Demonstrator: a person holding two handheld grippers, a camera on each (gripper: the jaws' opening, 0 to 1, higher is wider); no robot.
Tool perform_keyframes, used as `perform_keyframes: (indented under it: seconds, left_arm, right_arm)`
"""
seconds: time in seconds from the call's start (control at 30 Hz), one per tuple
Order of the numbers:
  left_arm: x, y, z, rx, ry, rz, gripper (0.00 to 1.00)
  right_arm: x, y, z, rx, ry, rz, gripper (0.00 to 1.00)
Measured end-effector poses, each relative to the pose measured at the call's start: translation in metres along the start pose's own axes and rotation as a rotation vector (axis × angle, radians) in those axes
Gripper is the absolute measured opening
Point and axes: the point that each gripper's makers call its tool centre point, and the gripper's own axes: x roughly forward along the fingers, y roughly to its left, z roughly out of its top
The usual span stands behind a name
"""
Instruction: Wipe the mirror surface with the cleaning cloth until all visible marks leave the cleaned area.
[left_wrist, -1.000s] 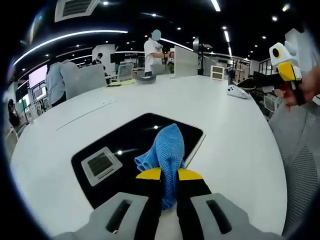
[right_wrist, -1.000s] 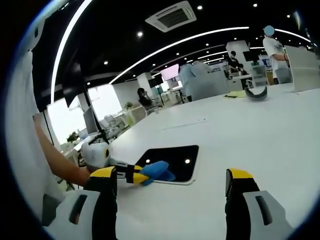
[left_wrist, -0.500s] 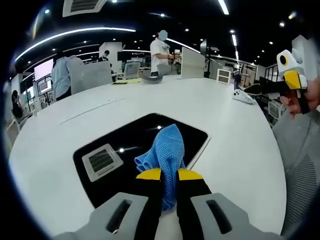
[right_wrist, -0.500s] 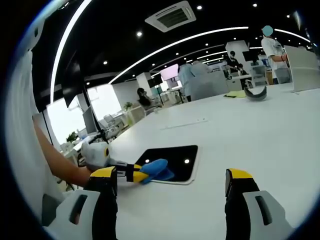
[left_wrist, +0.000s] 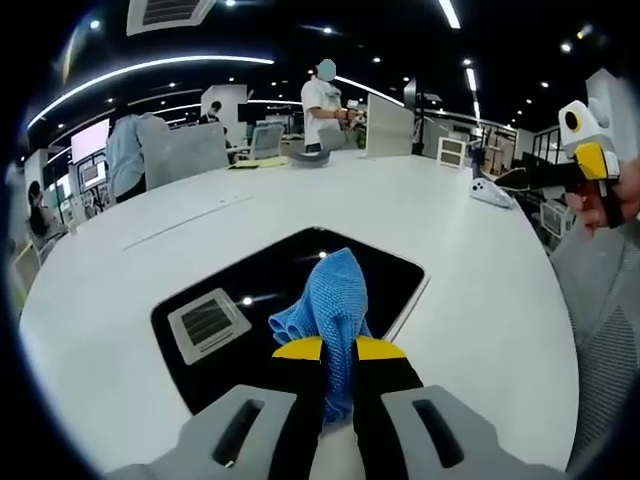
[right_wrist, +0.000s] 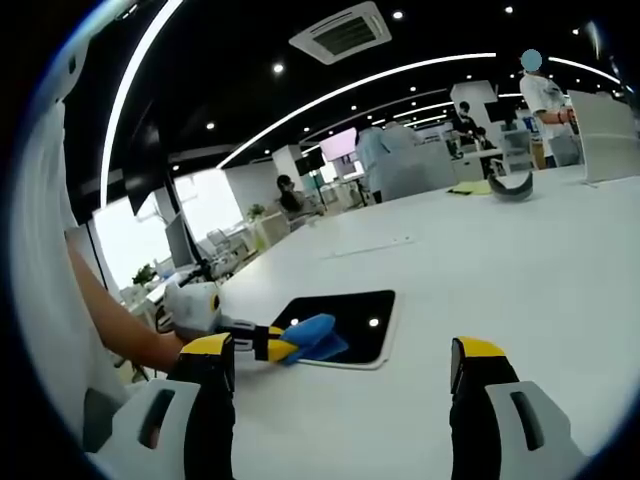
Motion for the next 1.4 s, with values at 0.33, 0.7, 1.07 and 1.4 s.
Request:
perform_keyframes:
  seconds: [0.33, 0.7, 1.07, 1.4]
  left_arm:
    - [0.001, 0.003, 0.001, -0.003, -0.006, 0.011, 0.07]
    - [0.003, 0.028, 0.004, -0.011, 0.002, 0.053, 0.07]
    - [0.005, 0.038, 0.005, -0.014, -0.004, 0.073, 0.07]
    - [0.007, 0.043, 0.007, -0.004, -0.006, 0.083, 0.07]
  right_arm:
    - [0.000, 0.000, 0.000, 0.002, 0.001, -0.001, 0.89]
    - [0.000, -0.002, -0.001, 0.006, 0.003, -0.003, 0.89]
    - [0.000, -0.002, -0.002, 0.008, 0.008, -0.005, 0.89]
    - [0.002, -0.001, -0.002, 0.007, 0.013, 0.001, 0.89]
